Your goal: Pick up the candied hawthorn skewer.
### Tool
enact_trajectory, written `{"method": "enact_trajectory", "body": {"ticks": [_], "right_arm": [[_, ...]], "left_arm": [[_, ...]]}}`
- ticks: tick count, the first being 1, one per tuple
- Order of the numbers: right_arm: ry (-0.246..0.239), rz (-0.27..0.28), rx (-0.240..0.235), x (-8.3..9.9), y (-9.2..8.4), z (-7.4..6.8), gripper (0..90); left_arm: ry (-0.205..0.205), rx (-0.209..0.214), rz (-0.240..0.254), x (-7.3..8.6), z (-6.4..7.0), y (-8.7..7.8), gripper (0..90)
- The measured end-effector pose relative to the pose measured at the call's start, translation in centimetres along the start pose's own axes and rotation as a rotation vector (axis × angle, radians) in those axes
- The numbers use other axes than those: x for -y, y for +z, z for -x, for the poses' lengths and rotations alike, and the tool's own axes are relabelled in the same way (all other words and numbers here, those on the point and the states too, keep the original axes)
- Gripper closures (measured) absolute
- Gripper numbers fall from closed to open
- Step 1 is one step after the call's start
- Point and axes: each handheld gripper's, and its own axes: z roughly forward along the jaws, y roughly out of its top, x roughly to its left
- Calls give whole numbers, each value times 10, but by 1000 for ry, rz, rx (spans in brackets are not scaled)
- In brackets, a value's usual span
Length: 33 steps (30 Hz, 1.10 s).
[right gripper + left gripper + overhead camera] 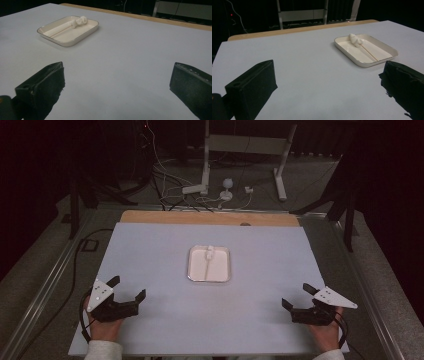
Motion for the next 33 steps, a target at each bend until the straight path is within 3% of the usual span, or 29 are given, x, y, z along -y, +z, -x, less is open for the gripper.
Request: {"method": "enact_trajectory", "body": {"ticks": [19,33], "right_arm": [[-4,-27,18,5,4,-2,0],[6,-24,31,5,3,-2,0]], "left_arm": [[-38,9,-38,-7,0,5,7],[-26,36,-61,-23,7,17,13]]}}
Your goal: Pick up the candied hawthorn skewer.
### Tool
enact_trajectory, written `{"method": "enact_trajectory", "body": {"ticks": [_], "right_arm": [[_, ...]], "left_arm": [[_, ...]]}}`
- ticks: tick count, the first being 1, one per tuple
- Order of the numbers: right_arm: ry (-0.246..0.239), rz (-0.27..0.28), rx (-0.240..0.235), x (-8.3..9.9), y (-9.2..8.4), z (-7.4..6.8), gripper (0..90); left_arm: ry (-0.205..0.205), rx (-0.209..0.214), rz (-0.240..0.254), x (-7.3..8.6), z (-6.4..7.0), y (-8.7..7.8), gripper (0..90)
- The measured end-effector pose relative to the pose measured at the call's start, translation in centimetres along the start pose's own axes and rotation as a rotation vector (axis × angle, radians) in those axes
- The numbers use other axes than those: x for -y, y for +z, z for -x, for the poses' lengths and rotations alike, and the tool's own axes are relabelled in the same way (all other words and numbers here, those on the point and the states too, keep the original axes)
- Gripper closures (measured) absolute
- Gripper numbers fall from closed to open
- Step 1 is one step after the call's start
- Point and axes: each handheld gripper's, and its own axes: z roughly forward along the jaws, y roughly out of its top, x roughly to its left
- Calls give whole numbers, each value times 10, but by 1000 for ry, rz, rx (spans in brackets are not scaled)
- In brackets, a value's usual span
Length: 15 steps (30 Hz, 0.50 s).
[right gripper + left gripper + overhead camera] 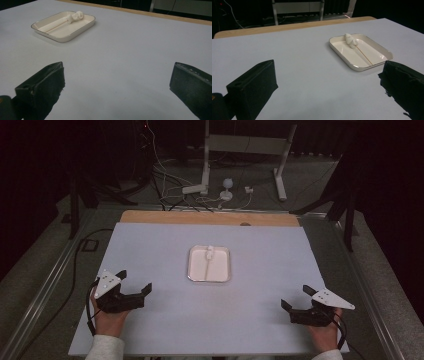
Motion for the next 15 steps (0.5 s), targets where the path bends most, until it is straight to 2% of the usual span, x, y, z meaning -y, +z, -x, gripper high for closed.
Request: {"method": "enact_trajectory", "body": {"ticks": [15], "right_arm": [[-5,-5,11,0,0,0,0]], "left_arm": [[-6,10,-25,-12,5,21,13]]}}
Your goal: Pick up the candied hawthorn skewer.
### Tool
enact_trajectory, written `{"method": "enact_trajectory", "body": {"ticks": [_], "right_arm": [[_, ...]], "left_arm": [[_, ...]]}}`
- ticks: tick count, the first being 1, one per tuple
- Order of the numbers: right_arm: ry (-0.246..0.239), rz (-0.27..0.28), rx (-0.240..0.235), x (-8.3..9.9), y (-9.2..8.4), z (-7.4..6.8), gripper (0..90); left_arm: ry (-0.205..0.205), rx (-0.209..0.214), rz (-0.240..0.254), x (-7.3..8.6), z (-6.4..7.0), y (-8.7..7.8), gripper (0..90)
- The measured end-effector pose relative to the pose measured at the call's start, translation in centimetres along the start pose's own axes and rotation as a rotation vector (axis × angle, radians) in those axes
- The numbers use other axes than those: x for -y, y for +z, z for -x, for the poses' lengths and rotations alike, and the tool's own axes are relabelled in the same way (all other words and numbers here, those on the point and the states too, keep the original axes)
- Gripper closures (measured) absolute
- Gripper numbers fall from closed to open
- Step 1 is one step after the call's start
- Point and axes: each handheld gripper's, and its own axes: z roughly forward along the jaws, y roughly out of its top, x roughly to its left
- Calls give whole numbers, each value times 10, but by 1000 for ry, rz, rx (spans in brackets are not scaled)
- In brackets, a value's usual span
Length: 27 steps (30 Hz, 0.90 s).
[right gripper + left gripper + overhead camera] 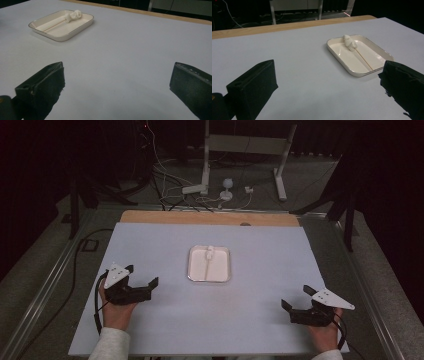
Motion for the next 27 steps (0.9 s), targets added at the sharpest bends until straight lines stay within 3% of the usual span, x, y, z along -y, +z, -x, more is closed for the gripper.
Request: {"method": "enact_trajectory", "body": {"ticks": [10,27], "right_arm": [[4,4,4,0,-1,1,0],[6,-2,8,1,0,1,0]], "left_arm": [[2,4,-26,-12,10,20,14],[45,37,-77,-25,35,66,14]]}}
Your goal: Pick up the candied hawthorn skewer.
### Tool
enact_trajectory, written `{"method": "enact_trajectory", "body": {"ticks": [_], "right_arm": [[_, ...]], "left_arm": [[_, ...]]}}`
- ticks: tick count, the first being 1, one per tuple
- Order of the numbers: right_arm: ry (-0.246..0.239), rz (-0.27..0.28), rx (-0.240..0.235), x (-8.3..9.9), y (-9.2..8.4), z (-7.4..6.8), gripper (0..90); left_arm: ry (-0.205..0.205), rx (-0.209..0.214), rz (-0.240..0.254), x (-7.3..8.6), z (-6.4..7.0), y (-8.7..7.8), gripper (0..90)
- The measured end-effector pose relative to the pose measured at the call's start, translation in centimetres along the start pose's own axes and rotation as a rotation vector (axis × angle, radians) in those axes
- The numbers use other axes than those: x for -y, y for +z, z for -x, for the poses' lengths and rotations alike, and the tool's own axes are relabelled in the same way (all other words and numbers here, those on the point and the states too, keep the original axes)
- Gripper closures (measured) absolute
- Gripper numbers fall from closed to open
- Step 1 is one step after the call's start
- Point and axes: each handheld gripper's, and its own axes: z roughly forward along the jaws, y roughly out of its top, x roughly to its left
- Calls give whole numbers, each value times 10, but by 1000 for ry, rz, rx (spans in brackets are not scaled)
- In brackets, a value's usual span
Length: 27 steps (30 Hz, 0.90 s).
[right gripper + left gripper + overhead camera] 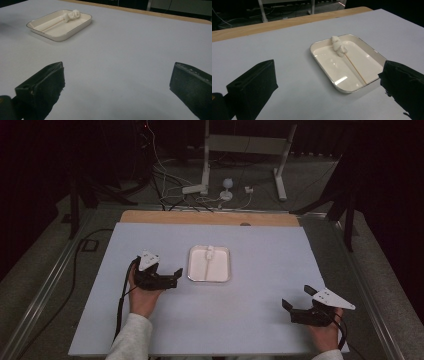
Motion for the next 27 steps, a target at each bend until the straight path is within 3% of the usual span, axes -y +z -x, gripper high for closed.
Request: {"method": "enact_trajectory", "body": {"ticks": [15,19,27], "right_arm": [[-17,-11,6,0,1,-2,0],[-20,-13,8,0,1,-2,0],[-25,-16,9,0,2,-2,0]], "left_arm": [[25,-2,-47,-4,19,36,14],[42,0,-75,-4,27,51,14],[36,-5,-127,-3,33,69,14]]}}
